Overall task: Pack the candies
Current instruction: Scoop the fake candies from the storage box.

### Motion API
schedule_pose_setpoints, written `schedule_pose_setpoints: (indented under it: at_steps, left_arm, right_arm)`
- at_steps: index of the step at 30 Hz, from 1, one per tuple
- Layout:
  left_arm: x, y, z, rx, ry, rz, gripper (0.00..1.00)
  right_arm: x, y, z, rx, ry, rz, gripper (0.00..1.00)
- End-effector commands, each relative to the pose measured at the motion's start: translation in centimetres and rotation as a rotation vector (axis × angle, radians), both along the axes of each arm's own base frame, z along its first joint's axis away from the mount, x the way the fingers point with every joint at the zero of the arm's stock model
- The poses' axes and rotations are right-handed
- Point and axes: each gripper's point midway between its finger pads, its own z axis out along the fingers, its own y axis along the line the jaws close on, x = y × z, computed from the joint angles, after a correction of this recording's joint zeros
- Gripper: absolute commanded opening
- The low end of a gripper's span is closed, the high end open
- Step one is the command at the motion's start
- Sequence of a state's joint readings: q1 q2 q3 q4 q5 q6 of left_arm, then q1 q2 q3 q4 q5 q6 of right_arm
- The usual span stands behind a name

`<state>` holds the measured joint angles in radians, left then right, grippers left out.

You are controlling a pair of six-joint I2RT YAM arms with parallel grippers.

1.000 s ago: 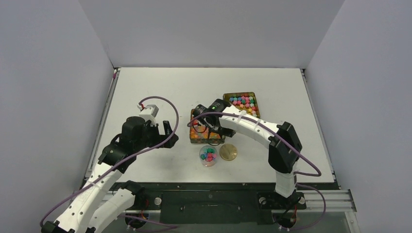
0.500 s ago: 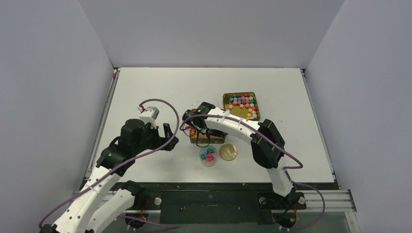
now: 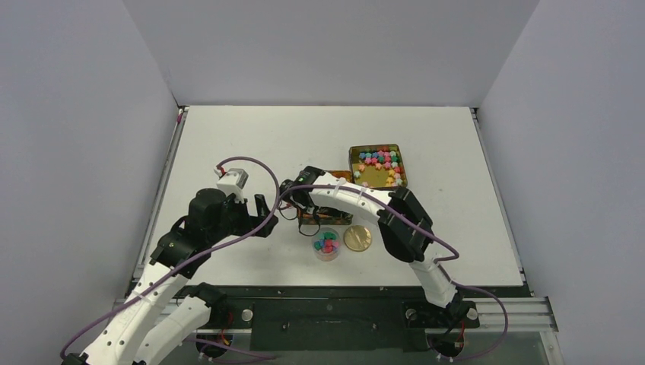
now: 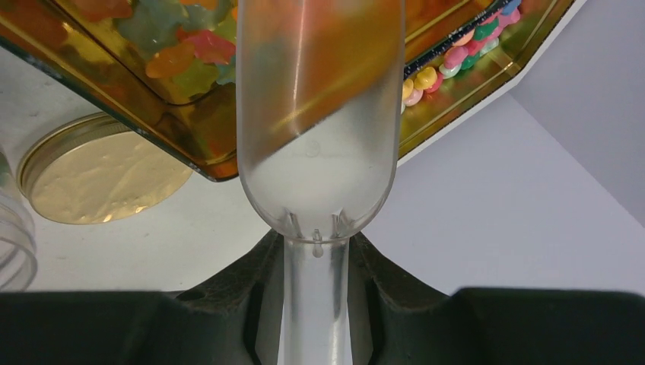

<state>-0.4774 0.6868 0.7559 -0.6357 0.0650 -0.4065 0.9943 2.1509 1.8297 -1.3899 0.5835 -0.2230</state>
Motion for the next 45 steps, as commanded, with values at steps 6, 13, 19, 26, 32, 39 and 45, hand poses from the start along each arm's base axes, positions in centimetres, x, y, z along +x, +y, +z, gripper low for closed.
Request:
schedule_pose_setpoints:
  at_steps: [6, 13, 19, 26, 32, 39, 45]
  left_arm:
    - [0.3, 0.1, 0.7, -0.006, -0.037, 0.011, 0.96]
    - [0.3, 0.3, 0.8, -0.005, -0.045, 0.021, 0.96]
    - [0.3, 0.5, 1.1, -0.008, -0.058, 0.033, 0.96]
    - [0.3, 0.6, 1.1, -0.009, -0.059, 0.035, 0.96]
    - [0.3, 0.4, 1.0, -0.011, -0.056, 0.031, 0.96]
    - [0.4, 0.2, 0.8, -0.011, -0.046, 0.02, 0.96]
    - [0.4, -0.1, 0.7, -0.016, -0.042, 0.005, 0.96]
  right_arm:
    - [0.6, 1.9, 0.1, -0.021, -0.036, 0.04, 0.0]
    - [-0.2, 4.2, -1.7, 0.053, 0.016, 0.061, 0.0]
    - [-0.4, 5.2, -3.5, 0.117, 0.049, 0.053, 0.0]
    - [0.2, 6.6, -4.9, 0.241, 0.073, 0.022, 0.0]
    - [1.2, 7.9, -5.8, 0.377, 0.084, -0.019, 0.0]
    - [2.1, 9.1, -6.2, 0.589, 0.107, -0.104, 0.0]
    - [3.3, 8.7, -5.6, 0.752, 0.108, -0.177, 0.0]
